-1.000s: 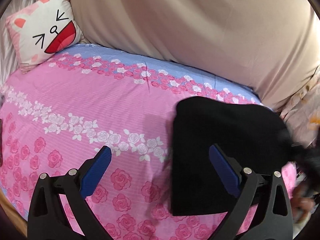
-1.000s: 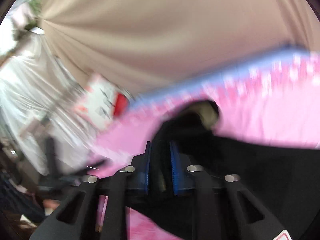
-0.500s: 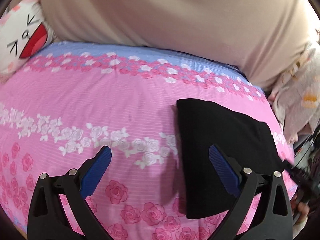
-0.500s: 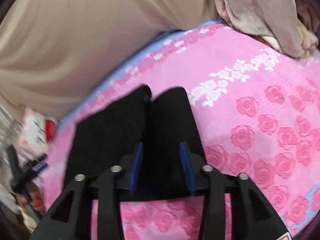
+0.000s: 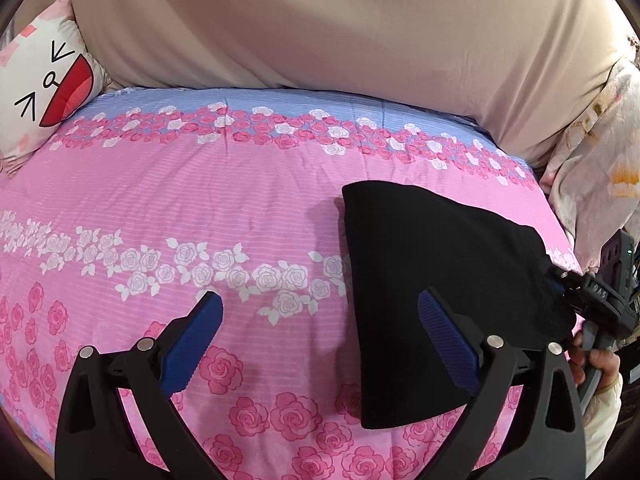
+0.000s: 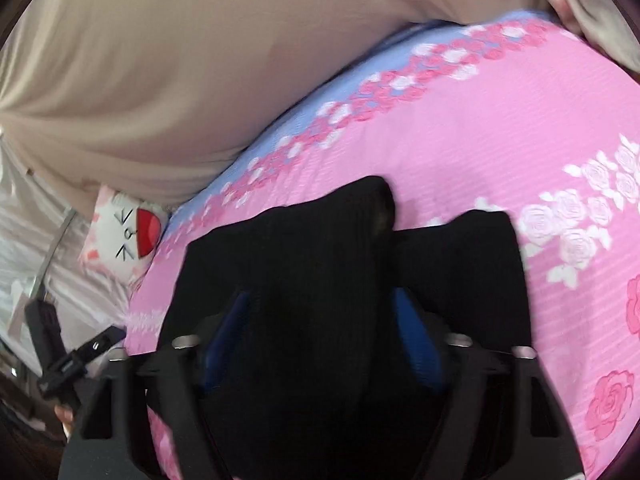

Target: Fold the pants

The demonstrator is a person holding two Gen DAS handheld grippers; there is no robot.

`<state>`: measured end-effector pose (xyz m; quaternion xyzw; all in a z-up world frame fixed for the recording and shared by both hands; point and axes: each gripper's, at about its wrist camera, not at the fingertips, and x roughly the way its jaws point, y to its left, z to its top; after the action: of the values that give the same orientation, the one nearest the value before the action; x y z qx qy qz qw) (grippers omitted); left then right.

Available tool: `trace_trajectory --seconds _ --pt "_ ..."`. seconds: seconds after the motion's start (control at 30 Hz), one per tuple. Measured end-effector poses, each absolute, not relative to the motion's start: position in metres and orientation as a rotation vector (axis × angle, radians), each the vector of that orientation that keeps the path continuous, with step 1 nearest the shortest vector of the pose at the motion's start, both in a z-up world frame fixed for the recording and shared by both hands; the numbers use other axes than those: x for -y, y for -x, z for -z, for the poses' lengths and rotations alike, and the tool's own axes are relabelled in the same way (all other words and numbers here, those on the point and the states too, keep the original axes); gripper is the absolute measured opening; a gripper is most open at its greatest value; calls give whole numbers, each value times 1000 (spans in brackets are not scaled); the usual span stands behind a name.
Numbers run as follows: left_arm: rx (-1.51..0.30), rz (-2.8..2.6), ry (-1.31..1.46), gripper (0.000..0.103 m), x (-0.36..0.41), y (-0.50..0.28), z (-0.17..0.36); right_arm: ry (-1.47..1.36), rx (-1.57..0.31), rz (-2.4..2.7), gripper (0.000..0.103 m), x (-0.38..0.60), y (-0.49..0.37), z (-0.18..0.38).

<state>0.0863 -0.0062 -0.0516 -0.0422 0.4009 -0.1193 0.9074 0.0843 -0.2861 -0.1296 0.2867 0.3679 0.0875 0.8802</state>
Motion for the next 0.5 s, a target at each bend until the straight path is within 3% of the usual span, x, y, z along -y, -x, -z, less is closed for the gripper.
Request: trace_trajectory --seconds 0.17,0.3,0.4,0.5 --pt "-864 275 83 96 20 -92 58 -511 -707 -202 14 257 -76 103" --pt "-838 287 62 96 23 -86 52 -486 -558 -152 14 268 -39 52" --pt "-846 286 59 96 23 -88 57 -463 -562 -46 15 284 -17 52" --pt "-898 293 73 96 28 -95 73 -460 -740 120 28 302 -24 110"
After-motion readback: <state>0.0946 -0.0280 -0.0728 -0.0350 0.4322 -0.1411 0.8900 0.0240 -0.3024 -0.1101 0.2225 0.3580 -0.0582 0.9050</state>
